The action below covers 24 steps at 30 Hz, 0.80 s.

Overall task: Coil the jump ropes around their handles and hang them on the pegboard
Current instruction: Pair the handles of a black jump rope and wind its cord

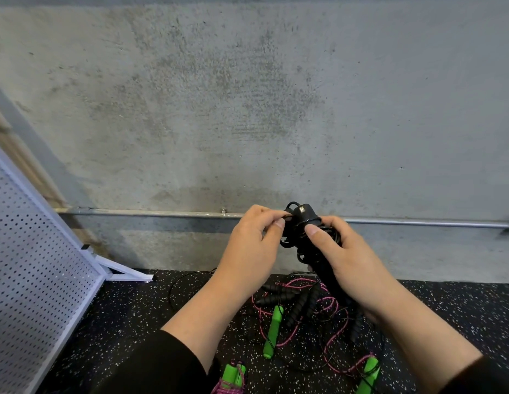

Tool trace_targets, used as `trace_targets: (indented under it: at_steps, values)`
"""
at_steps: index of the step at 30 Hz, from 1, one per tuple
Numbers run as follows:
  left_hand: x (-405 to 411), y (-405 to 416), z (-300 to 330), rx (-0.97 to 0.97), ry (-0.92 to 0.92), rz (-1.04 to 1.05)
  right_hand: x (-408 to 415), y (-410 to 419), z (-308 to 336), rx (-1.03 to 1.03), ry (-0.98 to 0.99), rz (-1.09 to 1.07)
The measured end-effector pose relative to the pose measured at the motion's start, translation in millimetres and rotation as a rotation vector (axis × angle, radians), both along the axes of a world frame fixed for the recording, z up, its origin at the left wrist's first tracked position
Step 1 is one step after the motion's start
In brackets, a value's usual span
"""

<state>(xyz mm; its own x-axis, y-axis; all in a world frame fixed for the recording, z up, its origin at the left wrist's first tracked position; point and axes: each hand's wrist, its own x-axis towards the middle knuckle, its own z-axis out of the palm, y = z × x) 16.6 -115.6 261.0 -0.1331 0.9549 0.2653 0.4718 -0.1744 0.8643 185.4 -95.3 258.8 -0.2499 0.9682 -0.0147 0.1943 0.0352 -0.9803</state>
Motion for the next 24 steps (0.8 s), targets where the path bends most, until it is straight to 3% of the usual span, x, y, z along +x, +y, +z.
trace_targets:
  at_steps: [3,7,9,15,21,24]
  values:
    - [-1.4,-0.5,0.9,-0.009,0.055,-0.046,0.8,-0.8,2.2,-0.016,0.024,-0.009]
    - [-1.1,-1.1,0.1,0.024,-0.144,0.074,-2.2,-2.7,3.9,-0.031,0.035,0.022]
    - [-0.5,-2.8,0.5,0.054,-0.156,0.105,-3.7,-3.7,4.3,-0.050,0.049,0.026]
    - [3.4,-1.3,-9.1,0.231,0.205,0.091,-4.3,-3.4,1.6,-0.093,0.056,0.007]
    - [4.9,-1.8,-15.4,0.118,0.307,-0.082,-0.4,-2.3,4.9,-0.153,0.112,-0.019]
    - [4.6,0.5,-18.5,0.190,0.385,-0.060,0.6,-2.9,6.5,-0.153,0.099,-0.017]
